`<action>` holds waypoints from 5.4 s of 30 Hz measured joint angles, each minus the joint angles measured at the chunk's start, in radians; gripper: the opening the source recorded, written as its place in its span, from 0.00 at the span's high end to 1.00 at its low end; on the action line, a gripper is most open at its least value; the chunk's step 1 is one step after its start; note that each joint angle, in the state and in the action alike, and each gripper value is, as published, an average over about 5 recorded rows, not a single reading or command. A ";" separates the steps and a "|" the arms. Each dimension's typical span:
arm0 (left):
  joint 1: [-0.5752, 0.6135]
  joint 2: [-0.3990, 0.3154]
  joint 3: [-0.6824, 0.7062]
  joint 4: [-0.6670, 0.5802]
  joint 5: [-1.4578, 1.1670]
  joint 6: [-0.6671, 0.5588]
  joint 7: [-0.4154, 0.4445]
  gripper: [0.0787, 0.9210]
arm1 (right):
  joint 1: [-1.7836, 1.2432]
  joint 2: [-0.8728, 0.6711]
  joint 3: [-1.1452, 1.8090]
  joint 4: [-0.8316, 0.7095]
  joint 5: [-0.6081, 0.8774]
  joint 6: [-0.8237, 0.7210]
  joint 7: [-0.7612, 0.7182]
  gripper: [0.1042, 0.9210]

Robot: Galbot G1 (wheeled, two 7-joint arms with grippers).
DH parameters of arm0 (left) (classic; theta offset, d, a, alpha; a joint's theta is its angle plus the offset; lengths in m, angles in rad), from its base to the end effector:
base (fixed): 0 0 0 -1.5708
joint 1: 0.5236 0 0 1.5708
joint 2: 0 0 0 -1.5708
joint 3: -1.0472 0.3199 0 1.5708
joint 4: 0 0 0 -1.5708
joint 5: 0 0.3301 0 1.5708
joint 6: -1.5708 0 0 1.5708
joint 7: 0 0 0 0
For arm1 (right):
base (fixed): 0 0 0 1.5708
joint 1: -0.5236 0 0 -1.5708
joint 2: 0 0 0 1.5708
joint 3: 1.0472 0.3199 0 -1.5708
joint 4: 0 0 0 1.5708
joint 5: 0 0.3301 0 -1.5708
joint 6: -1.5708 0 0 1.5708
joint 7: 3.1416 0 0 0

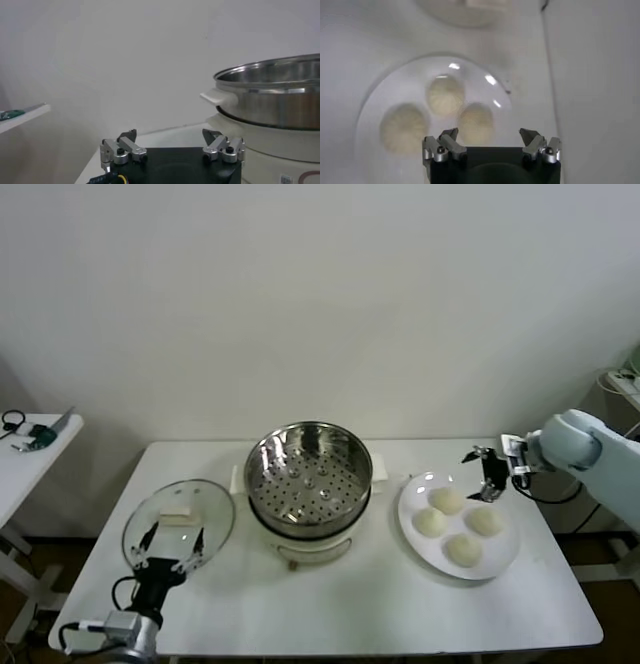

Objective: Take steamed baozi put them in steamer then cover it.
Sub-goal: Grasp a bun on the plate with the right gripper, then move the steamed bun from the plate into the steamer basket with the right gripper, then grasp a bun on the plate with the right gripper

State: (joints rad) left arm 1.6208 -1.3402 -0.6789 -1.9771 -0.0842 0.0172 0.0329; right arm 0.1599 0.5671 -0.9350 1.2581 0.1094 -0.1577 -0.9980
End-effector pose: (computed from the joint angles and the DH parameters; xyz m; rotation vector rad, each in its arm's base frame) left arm 0.1574 0.0890 -0.3085 0.0048 -2.9615 -0.2814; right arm 0.4701 -0.1878 -0.1413 1.2170 -1.5561 1.3339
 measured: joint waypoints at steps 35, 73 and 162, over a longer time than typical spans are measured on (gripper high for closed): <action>-0.007 -0.018 -0.013 0.037 0.013 -0.003 0.010 0.12 | 0.016 0.366 -0.142 -0.446 -0.073 0.059 -0.097 0.12; -0.007 -0.005 -0.009 0.017 0.018 -0.007 0.006 0.12 | 0.564 0.436 -0.444 -0.136 0.121 0.357 -0.087 0.38; 0.003 0.006 -0.011 -0.009 0.001 -0.013 0.009 0.12 | 0.566 0.298 -0.880 0.124 0.517 -0.199 0.208 0.12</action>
State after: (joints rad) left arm 1.6235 -1.3344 -0.6903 -1.9864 -0.0831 0.0045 0.0416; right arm 0.7259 0.8653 -1.8151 1.3824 0.6268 -0.3564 -0.7905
